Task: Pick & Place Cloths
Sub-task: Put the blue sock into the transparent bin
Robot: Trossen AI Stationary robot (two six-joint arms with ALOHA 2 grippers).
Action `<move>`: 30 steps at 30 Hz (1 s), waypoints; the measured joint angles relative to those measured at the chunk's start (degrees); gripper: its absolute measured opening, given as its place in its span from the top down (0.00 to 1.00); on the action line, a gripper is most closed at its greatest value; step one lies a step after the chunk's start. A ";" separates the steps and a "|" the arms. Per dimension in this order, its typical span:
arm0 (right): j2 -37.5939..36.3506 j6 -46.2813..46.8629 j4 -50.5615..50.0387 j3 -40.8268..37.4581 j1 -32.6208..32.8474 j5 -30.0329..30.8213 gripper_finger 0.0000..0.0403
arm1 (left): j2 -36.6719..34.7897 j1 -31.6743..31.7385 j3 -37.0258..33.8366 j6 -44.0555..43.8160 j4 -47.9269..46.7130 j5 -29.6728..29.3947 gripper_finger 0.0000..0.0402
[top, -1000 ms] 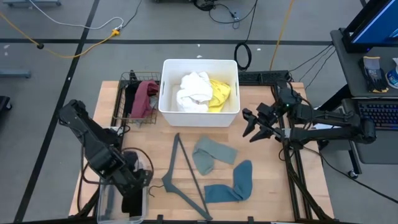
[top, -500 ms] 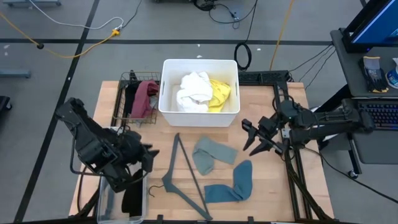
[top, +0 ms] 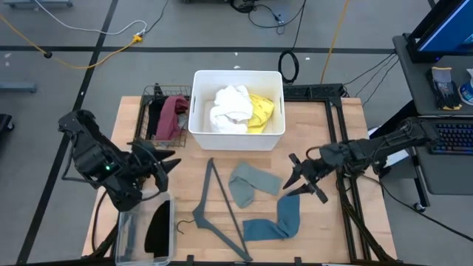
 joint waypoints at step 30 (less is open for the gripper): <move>25.08 -6.38 -27.75 12.61 16.97 3.72 0.67 | -0.69 -0.02 -0.19 5.21 0.23 -0.43 0.58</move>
